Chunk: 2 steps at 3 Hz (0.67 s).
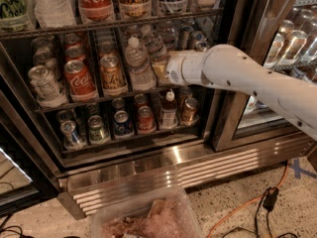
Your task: Pick water bottle from middle shelf of fridge
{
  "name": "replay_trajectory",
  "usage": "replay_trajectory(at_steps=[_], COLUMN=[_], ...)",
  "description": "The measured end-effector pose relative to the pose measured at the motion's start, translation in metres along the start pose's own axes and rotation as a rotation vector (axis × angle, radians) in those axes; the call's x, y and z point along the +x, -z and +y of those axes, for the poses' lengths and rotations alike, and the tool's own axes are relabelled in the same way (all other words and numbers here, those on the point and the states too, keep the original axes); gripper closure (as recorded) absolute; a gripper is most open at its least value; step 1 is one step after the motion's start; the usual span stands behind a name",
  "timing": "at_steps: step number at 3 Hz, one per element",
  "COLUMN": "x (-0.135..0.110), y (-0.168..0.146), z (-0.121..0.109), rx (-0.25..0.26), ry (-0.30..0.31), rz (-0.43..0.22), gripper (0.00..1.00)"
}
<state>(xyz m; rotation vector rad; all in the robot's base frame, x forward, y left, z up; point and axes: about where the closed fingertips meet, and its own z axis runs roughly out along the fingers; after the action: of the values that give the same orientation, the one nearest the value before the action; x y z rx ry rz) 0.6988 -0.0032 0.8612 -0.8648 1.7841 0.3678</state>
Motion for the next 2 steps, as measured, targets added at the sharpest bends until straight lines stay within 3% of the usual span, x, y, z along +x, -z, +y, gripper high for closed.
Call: replay_trajectory(at_steps=[2], x=[-0.0046], y=[0.0034], z=[0.0041], rx=[-0.002], ry=[0.015], rz=[-0.017], gripper=[1.00])
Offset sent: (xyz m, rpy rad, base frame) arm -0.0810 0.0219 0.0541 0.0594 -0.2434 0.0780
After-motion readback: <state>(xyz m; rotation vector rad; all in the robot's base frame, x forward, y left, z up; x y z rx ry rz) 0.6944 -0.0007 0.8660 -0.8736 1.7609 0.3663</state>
